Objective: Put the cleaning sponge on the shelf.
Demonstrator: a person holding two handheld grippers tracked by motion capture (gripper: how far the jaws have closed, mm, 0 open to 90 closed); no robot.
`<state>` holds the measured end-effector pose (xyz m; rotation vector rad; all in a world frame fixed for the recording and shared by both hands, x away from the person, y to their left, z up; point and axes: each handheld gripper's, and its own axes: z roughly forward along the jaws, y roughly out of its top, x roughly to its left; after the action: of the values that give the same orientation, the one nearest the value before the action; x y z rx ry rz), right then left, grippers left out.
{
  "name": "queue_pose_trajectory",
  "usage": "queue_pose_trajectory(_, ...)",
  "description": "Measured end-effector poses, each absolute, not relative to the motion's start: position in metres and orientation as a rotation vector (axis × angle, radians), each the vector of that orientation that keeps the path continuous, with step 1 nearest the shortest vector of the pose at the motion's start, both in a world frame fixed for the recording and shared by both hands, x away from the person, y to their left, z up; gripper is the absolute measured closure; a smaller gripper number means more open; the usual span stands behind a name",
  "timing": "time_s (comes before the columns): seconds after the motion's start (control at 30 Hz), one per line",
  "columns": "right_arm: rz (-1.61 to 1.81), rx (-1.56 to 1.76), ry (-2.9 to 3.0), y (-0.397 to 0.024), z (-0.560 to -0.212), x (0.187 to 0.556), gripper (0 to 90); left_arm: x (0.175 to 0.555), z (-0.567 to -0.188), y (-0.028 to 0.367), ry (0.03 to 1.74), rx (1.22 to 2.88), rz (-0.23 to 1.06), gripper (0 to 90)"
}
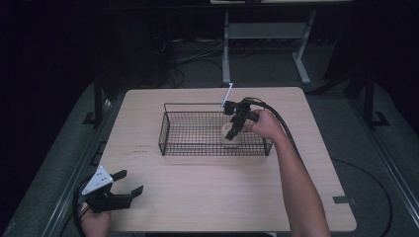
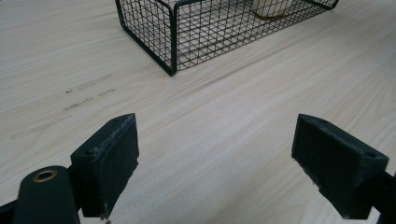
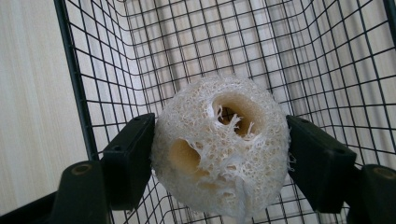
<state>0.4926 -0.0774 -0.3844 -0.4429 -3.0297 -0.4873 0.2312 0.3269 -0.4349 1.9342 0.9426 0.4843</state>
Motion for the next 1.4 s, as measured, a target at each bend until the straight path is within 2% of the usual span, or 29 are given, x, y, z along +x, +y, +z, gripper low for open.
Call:
queue_pose_trajectory(0.97,-0.494,-0.441,-3.023,-0.079,-0.378,0.491,26.0,0.236,-0.435,0.323,0.934,1.940,0.477,13.7)
queue_pose_trajectory(1.4,-0.520,-0.455,-3.013,-0.078,-0.374,0.491,20.6,0.236,-0.434,0.325,0.943,1.932,0.481,13.7)
